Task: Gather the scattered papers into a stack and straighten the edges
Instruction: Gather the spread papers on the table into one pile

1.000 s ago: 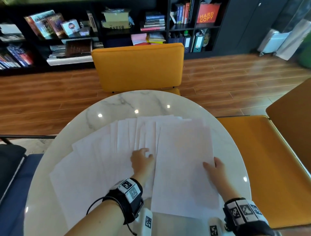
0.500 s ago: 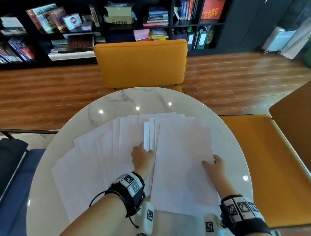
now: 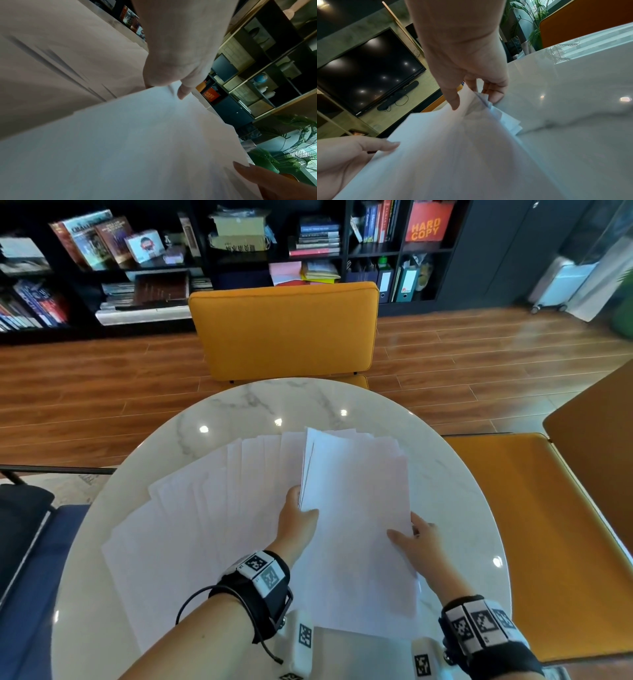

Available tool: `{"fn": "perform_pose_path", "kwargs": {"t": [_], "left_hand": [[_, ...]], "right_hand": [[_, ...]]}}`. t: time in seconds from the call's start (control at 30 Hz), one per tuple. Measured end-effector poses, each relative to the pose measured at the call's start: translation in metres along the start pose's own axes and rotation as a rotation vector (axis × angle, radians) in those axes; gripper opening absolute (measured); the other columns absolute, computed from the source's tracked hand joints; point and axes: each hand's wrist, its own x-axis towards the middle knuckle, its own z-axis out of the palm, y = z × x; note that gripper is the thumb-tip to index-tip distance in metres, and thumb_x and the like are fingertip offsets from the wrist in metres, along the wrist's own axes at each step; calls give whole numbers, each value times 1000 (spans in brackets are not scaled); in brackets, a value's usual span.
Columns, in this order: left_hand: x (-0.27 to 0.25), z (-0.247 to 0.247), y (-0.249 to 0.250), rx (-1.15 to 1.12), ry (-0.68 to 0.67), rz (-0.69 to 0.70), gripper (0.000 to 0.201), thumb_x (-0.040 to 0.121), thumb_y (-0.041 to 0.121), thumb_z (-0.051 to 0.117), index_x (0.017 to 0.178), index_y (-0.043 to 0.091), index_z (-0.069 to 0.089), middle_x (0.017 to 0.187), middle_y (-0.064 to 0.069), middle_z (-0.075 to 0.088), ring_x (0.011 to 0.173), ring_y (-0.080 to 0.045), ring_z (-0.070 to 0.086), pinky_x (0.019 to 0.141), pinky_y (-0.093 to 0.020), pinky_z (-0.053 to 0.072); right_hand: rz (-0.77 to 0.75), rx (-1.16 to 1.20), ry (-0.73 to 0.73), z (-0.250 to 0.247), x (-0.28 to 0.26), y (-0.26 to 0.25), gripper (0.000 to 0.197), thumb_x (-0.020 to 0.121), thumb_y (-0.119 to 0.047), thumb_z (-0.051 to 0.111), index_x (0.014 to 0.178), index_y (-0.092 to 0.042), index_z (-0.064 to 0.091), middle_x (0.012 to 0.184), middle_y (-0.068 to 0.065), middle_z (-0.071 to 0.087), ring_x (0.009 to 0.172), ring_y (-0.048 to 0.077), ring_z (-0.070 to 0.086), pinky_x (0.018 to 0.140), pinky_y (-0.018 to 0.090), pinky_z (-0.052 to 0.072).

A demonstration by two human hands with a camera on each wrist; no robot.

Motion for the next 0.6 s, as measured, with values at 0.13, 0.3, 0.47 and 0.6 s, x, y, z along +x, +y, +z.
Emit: {"fn": "perform_pose_path", "kwargs": {"t": [0.13,0.3,0.47,0.6], "left_hand": [[-6,1,3,-32,-10,75,47,85,-3,42,121,27,47,105,4,62,74,-11,59,51,-15,47],[-11,-6,14,-141,-28,139,36,89,10,58,123,21,49,110,4,63,83,-5,64,63,-12,53],[-11,-26,15,-231,-47,101,36,88,1,57,119,18,53,97,7,66,81,-4,65,59,-8,51],[-8,-38,9,-148,-49,35,28,89,10,57,116,14,57,110,-6,68,101,-22,66,89,-35,54]], "right_hand": [[-23,24,31,-8,-7,-3,65,79,-39,69,136,-17,49,112,12,49,99,31,55,90,43,49],[-37,428,71,-27,-16,-15,72,84,-18,68,145,-9,31,107,11,54,84,17,55,64,21,42],[-44,535,-114,-32,-17,-27,33,86,-16,66,113,1,64,96,15,73,82,29,70,69,32,58],[-71,473,-72,-11,-11,-34,24,87,-11,63,108,2,65,96,16,71,79,30,68,76,41,56]]}}
